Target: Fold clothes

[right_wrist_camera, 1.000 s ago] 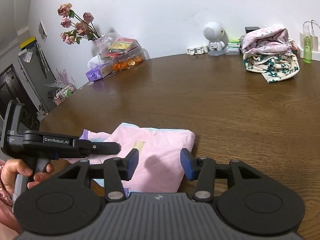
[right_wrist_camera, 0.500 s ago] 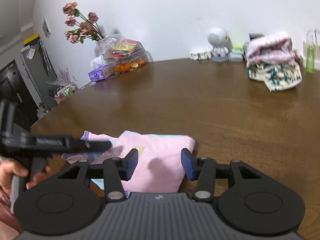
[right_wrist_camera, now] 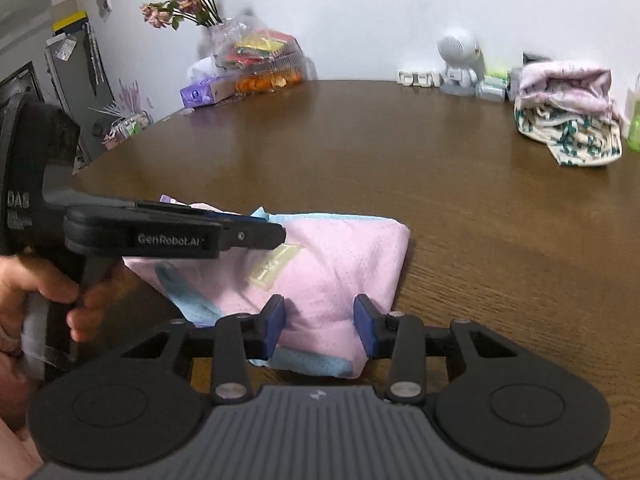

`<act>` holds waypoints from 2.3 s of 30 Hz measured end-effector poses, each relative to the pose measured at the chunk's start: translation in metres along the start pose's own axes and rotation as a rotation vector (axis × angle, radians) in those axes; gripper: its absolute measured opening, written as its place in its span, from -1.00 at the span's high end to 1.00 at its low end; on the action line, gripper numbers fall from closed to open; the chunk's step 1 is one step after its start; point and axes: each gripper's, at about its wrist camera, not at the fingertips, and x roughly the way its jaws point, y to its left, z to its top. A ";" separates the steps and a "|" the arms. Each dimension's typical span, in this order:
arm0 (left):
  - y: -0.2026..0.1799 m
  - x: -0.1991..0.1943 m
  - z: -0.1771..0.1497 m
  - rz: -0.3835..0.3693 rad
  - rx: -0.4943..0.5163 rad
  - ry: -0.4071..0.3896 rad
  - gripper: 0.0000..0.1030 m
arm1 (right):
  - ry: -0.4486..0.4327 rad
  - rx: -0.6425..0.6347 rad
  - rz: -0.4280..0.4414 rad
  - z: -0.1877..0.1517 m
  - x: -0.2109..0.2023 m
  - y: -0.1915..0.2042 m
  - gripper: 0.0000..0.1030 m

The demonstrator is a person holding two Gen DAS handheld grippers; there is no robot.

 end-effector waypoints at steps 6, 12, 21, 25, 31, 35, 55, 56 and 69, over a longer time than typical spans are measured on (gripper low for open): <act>-0.004 -0.039 0.000 0.011 0.060 -0.065 0.14 | -0.029 0.019 0.030 0.007 -0.017 -0.002 0.23; -0.013 -0.048 -0.022 0.009 0.128 -0.011 0.45 | -0.001 -0.009 0.037 0.009 -0.008 0.004 0.23; -0.016 -0.047 -0.026 0.041 0.143 -0.015 0.24 | -0.009 0.028 0.069 0.005 -0.007 -0.003 0.14; -0.010 -0.053 -0.009 0.047 0.081 -0.074 -0.51 | -0.070 0.179 0.135 0.018 -0.024 -0.035 -0.49; -0.005 -0.047 0.015 0.028 0.043 -0.114 -0.27 | -0.077 0.214 0.114 0.021 -0.024 -0.044 -0.57; -0.007 -0.039 0.021 -0.036 0.041 -0.092 0.20 | -0.076 0.223 0.093 0.023 -0.022 -0.047 -0.49; -0.006 -0.037 0.012 -0.057 -0.047 -0.011 -1.00 | -0.080 0.453 0.177 0.002 -0.014 -0.079 -0.99; -0.006 -0.038 0.011 -0.057 -0.052 -0.005 -1.00 | -0.080 0.458 0.177 0.001 -0.014 -0.079 -0.99; -0.011 -0.036 0.007 -0.045 -0.072 0.027 -1.00 | -0.073 0.484 0.174 -0.006 -0.013 -0.080 -0.99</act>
